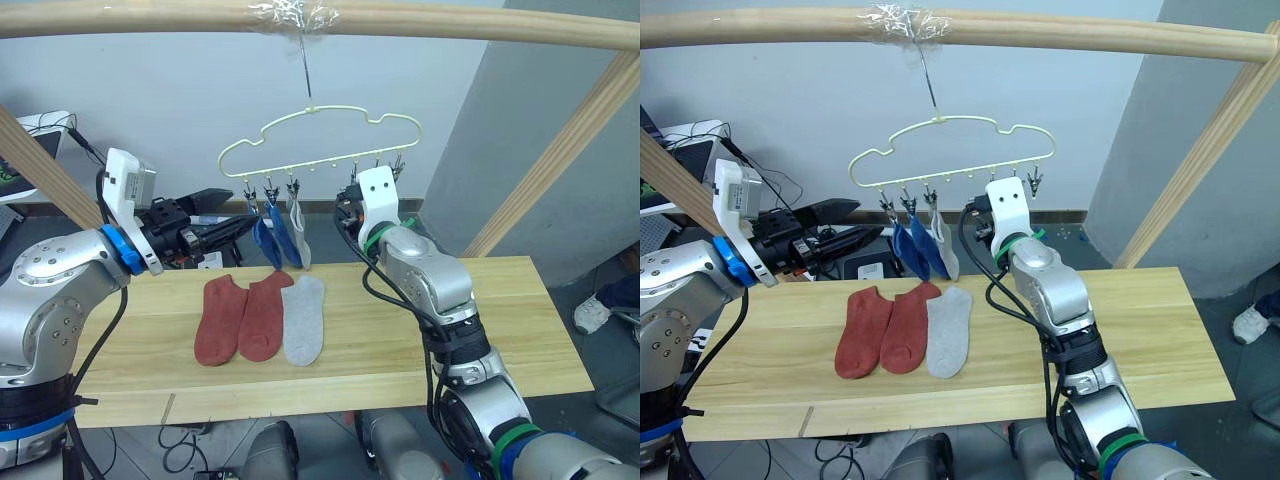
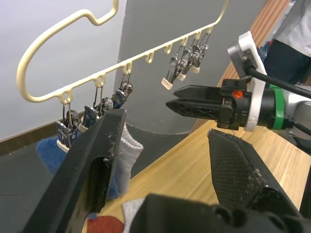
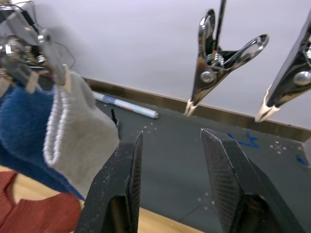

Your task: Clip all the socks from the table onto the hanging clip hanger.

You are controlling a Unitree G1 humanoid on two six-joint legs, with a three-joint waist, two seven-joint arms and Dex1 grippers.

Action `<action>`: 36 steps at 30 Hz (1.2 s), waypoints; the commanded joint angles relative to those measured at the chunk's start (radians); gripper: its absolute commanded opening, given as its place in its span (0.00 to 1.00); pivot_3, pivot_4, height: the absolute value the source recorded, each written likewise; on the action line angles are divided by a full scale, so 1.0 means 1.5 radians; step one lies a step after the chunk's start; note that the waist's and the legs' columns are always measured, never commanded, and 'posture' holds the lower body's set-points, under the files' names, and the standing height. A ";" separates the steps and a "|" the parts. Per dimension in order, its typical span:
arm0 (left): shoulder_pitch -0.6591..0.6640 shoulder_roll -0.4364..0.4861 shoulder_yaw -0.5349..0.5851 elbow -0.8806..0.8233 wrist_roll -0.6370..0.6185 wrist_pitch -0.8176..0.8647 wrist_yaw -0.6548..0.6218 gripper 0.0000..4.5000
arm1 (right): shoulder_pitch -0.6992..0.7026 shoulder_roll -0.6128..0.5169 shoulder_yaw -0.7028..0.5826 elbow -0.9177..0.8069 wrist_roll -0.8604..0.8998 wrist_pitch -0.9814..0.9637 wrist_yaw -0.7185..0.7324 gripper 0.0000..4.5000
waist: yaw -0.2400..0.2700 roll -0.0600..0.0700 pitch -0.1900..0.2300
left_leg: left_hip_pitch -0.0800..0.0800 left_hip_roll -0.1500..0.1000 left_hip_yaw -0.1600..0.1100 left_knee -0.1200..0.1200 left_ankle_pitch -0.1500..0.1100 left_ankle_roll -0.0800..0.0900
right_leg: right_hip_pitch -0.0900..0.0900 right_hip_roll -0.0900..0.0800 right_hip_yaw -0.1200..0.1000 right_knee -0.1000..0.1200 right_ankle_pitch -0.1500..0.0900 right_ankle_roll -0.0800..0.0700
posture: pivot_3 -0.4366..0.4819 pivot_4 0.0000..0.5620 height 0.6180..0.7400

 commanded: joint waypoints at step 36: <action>0.027 -0.017 0.045 -0.051 -0.016 0.016 0.051 0.69 | -0.151 0.019 -0.048 0.169 -0.030 -0.130 -0.019 0.43 | 0.002 0.000 0.000 | 0.000 0.000 -0.001 0.000 0.000 0.000 | 0.000 0.000 -0.001 0.000 0.000 0.000 | 0.26 0.40 1.00</action>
